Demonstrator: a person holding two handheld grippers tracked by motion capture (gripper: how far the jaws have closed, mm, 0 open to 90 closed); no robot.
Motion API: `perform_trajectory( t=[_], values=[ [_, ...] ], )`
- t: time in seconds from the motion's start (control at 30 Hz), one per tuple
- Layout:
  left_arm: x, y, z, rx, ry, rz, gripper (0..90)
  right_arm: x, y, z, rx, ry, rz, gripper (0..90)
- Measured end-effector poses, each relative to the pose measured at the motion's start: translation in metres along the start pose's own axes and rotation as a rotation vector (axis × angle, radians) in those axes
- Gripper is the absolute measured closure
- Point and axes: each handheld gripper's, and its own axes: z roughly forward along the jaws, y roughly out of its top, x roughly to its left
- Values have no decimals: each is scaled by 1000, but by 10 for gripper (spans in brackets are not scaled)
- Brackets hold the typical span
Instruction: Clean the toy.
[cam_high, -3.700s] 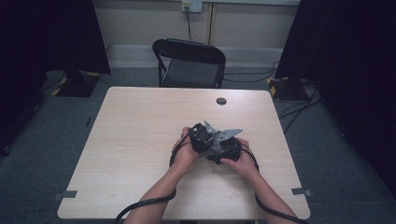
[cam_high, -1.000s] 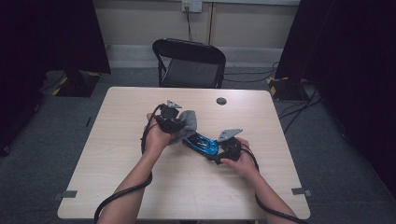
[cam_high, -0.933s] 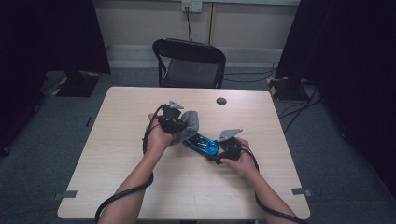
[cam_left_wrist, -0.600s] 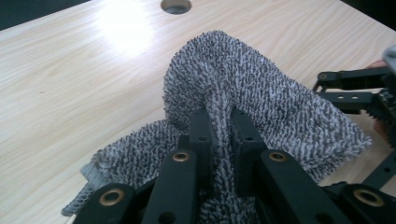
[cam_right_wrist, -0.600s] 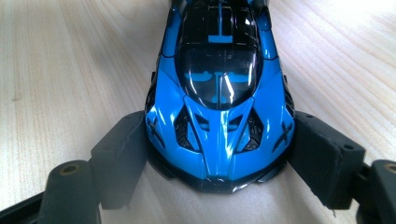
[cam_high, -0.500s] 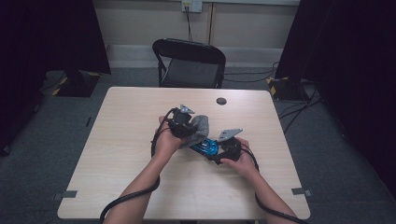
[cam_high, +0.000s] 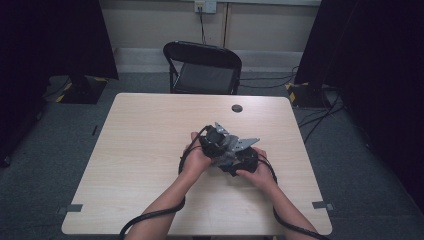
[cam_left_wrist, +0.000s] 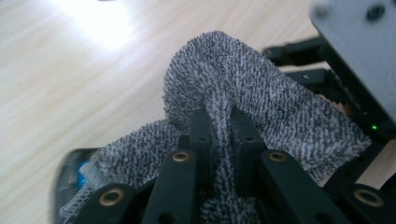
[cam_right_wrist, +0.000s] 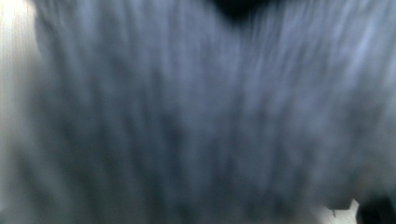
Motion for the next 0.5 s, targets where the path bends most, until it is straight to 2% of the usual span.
perform_trajectory(
  t=[0.17,0.23,0.33,0.5],
  values=[
    [-5,-7,15,30,-10,-4,817,0,0,0,-1,0,-2,236],
    [-8,-9,19,32,-4,13,817,0,0,0,-1,0,-2,236],
    [-8,-9,19,32,0,21,817,0,0,0,-1,-1,-3,236],
    [-7,-9,19,28,-8,10,816,0,0,0,-1,0,-3,236]
  ],
)
